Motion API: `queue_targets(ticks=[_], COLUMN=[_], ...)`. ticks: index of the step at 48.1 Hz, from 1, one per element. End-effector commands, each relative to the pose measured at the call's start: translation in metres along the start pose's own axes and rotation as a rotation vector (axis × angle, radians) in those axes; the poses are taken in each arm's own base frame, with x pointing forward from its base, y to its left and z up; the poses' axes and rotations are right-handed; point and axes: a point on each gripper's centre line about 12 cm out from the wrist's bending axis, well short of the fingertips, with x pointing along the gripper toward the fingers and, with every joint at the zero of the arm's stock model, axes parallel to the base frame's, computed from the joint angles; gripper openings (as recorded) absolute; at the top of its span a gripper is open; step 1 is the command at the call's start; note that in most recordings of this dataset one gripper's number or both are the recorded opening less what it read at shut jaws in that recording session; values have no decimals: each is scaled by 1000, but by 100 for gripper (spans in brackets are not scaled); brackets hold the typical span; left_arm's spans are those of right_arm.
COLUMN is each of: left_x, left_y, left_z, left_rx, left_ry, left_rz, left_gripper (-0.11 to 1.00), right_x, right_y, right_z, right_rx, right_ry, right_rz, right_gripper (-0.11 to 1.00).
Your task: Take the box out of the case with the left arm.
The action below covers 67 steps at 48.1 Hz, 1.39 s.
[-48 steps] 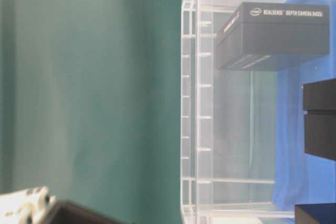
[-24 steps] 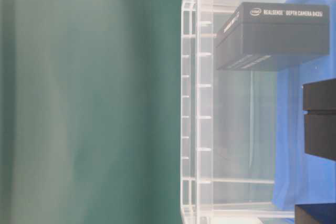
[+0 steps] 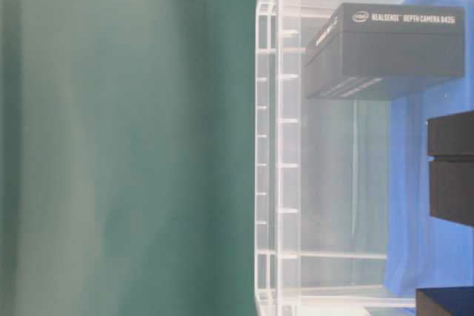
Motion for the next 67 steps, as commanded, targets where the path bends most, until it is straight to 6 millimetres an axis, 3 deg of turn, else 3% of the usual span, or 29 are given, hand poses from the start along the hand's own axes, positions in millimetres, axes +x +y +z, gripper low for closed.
queue_targets(ticks=[1, 26, 35, 43, 67], left_x=[-8, -15, -16, -17, -17], left_y=[1, 9, 14, 15, 13], left_z=[11, 104, 127, 136, 134], left_rx=[-11, 18, 17, 18, 11], left_ry=[-10, -105, -122, -132, -115], left_rz=[-15, -9, 3, 7, 2], left_gripper=[89, 89, 89, 89, 89], right_x=[-2, -4, -3, -4, -4], right_y=[-1, -1, -1, -1, -1], right_z=[2, 1, 1, 1, 1], right_rx=[0, 2, 0, 2, -1], right_ry=[-9, -14, -12, -17, -14], right_rz=[-2, -2, -1, -1, -2], right_gripper=[0, 0, 0, 0, 0])
